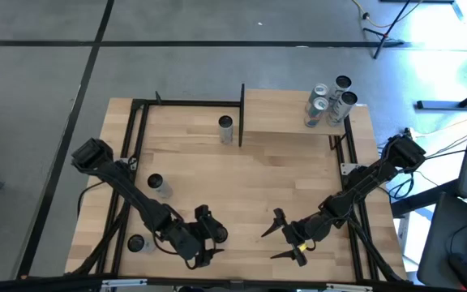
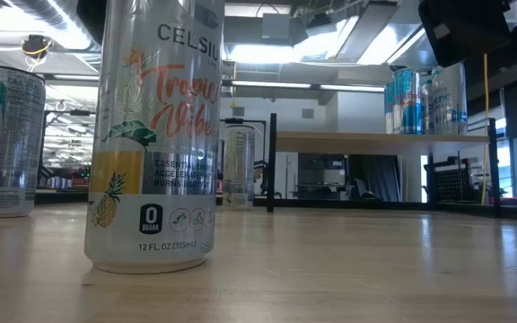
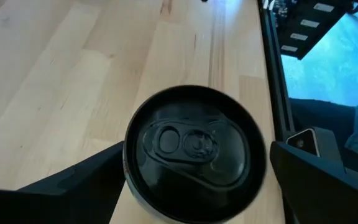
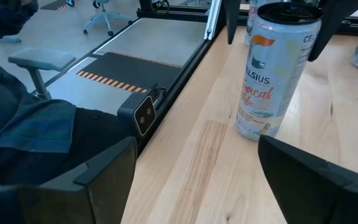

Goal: Place canned beverage on shelf
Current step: Put the white and yellow soda can on the shelf, then put the white and yellow soda can on the shelf aligned with the other white and yellow soda can

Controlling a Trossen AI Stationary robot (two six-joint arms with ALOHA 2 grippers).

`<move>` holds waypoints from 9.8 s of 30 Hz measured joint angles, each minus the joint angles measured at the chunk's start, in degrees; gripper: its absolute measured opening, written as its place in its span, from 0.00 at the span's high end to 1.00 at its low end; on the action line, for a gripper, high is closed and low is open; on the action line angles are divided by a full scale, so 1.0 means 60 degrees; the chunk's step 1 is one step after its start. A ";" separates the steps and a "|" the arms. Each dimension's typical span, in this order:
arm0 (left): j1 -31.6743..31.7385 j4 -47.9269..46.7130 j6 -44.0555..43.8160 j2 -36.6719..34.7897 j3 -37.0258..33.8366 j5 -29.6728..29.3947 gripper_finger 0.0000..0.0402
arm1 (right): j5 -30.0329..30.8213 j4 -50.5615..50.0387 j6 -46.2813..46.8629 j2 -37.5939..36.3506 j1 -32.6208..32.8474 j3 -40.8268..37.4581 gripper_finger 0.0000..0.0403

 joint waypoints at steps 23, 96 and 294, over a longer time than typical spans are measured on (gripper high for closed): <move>0.1144 0.0052 0.2751 -0.0114 0.0170 0.1743 0.45 | 0.0528 -0.0020 -0.0273 -0.0121 0.0000 -0.0003 0.20; 0.4285 0.1090 0.5627 -0.2526 -0.2654 0.4695 0.21 | 0.1935 -0.5530 0.0522 -0.2253 -0.2935 0.1906 0.20; 1.1719 0.4170 0.8183 -0.1532 -0.3133 0.6982 0.21 | -0.1388 -0.6876 -0.1530 0.0237 -0.5690 0.3104 0.09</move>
